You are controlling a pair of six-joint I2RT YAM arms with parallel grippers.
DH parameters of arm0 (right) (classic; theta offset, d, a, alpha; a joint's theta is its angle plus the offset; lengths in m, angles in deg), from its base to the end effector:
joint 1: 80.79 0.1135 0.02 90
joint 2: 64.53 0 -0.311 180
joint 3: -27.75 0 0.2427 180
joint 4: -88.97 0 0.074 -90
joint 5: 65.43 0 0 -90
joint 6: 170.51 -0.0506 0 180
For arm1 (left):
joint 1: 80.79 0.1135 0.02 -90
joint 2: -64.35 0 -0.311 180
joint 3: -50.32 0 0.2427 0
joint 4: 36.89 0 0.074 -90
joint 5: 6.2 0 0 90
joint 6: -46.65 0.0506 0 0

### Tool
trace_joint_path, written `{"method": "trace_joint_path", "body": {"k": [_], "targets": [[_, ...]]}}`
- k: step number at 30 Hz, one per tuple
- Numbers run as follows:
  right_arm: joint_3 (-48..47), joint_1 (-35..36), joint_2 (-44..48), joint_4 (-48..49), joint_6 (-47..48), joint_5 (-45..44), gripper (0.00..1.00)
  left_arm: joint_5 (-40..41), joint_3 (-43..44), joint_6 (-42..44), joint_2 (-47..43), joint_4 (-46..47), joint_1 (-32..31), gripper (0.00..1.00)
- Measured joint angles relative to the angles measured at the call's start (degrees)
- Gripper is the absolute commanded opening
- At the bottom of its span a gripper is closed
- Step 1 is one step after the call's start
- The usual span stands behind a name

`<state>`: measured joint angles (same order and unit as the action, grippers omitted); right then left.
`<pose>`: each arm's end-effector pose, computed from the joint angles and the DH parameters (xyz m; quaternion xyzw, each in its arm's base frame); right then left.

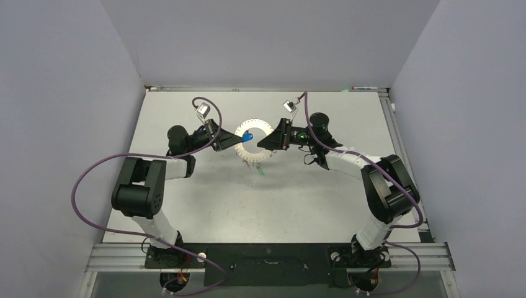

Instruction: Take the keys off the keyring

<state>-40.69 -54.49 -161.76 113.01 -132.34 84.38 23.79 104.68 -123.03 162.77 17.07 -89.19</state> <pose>0.3132 0.2036 0.2969 -0.1884 0.6967 0.6548 0.2246 0.3277 -0.0927 0.2694 -0.0136 0.6759 -0.6921 0.2528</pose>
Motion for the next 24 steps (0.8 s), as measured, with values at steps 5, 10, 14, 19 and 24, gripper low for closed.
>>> {"method": "trace_joint_path", "body": {"k": [5, 10, 14, 19, 24], "targets": [[0.0, -0.04, 0.0, 1.88, -3.19, -0.92, 0.05, -0.76, 1.73, -0.63, -0.07, -0.17, 0.31, 0.01], [0.0, -0.11, -0.04, 2.51, -6.78, -2.6, 0.05, -0.81, 4.52, 4.33, -1.22, -7.3, 0.33, 0.29], [0.0, -0.42, -0.04, 4.35, -10.21, -4.37, 0.05, 0.87, 8.63, 13.2, -2.82, -20.02, 0.39, 0.52], [0.0, -1.53, -0.07, 7.37, -14.01, -6.49, 0.05, 4.66, 12.2, 23.43, -5.2, -33.05, 2.01, 0.74], [-0.04, -2.45, -0.13, 9.27, -16.57, -9.75, 0.05, 10.75, 17.42, 36.68, -8.11, -49.42, 5.27, 0.96]]}}
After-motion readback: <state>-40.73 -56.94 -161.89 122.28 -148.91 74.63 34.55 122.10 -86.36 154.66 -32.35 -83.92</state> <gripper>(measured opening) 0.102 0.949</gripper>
